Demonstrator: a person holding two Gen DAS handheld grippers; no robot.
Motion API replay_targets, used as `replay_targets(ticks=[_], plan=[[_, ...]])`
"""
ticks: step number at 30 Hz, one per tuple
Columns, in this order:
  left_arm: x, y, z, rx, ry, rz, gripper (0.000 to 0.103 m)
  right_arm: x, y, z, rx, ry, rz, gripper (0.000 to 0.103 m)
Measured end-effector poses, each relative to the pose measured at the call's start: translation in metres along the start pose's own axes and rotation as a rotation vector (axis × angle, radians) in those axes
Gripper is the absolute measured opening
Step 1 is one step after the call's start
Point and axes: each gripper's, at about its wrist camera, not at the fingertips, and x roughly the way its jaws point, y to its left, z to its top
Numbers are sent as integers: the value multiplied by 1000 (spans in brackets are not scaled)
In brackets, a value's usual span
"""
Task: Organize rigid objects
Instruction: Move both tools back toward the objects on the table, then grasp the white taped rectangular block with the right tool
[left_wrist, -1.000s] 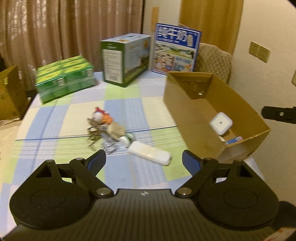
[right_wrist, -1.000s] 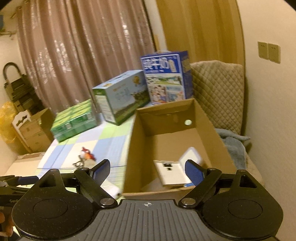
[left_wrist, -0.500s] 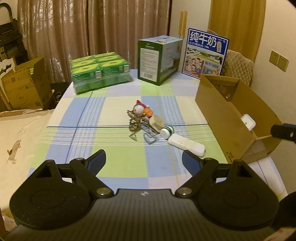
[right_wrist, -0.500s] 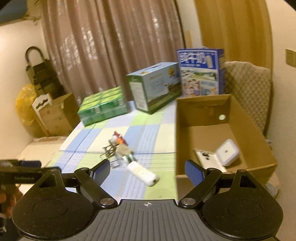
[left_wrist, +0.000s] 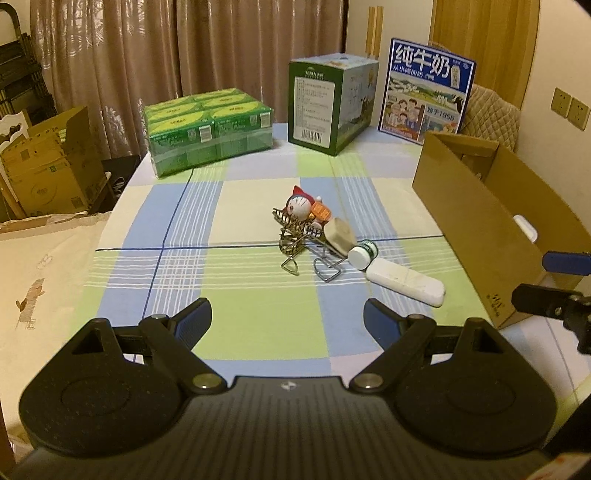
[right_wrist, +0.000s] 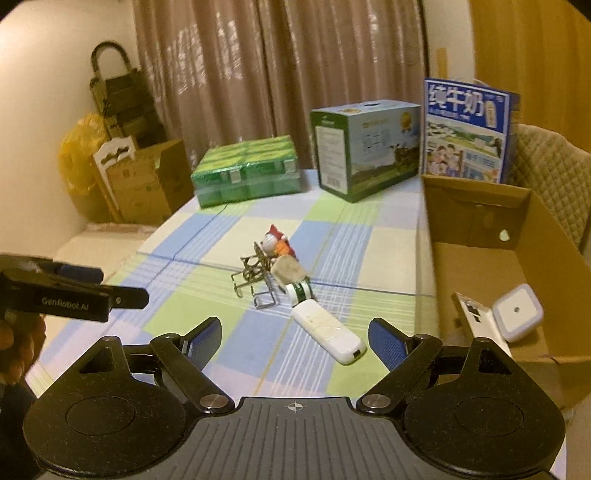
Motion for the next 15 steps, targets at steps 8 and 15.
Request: replay_targets(ticks=[8, 15], plan=[[51, 14, 0, 23, 37, -25, 87, 57, 2, -8, -83, 42, -11, 79], [99, 15, 4, 68, 65, -61, 87, 115, -4, -19, -162, 98, -33, 73]])
